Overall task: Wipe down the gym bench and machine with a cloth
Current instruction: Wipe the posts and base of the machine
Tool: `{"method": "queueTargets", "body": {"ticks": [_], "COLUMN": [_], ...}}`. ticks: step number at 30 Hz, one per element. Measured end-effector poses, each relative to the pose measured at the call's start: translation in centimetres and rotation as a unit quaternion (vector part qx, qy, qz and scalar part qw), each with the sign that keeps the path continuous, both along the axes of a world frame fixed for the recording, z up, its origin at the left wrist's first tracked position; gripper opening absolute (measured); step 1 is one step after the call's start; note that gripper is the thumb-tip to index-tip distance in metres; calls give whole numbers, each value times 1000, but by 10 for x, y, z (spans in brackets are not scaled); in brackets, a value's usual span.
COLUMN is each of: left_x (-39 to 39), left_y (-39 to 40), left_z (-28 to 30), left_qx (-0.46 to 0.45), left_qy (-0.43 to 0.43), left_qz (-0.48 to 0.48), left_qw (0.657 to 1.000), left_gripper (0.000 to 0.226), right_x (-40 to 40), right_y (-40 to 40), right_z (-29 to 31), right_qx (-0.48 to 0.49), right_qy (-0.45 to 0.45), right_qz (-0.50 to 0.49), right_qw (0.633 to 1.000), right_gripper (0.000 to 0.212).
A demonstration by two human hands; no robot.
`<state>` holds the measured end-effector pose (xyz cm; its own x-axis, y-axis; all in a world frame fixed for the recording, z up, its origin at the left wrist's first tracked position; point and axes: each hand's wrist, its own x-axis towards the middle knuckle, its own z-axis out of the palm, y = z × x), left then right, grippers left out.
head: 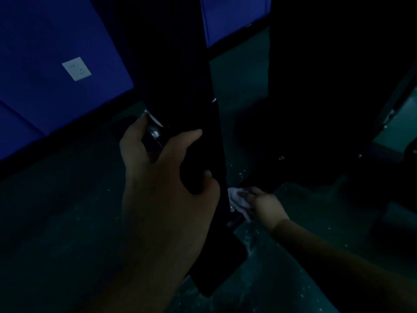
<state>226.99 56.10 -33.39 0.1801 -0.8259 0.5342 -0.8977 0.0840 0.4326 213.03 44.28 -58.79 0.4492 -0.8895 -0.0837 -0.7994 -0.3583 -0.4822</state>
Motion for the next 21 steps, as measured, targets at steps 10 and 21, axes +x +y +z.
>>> {"method": "queueTargets", "body": {"ticks": [10,21], "left_x": [26,144], "left_y": [13,70], "left_z": [-4,-65], "left_qx": [-29,147], "left_qy": [84,87], "left_qz": [-71,-25], "left_qw": [994,985], "left_gripper": [29,33], "right_x": [-19,39], "right_y": [40,132], "right_z": [34,69], "right_qx": [57,138], "right_qy": [-97,-178], "right_qz": [-127,-100], "right_qw": [985,969], "right_gripper": [30,20]}}
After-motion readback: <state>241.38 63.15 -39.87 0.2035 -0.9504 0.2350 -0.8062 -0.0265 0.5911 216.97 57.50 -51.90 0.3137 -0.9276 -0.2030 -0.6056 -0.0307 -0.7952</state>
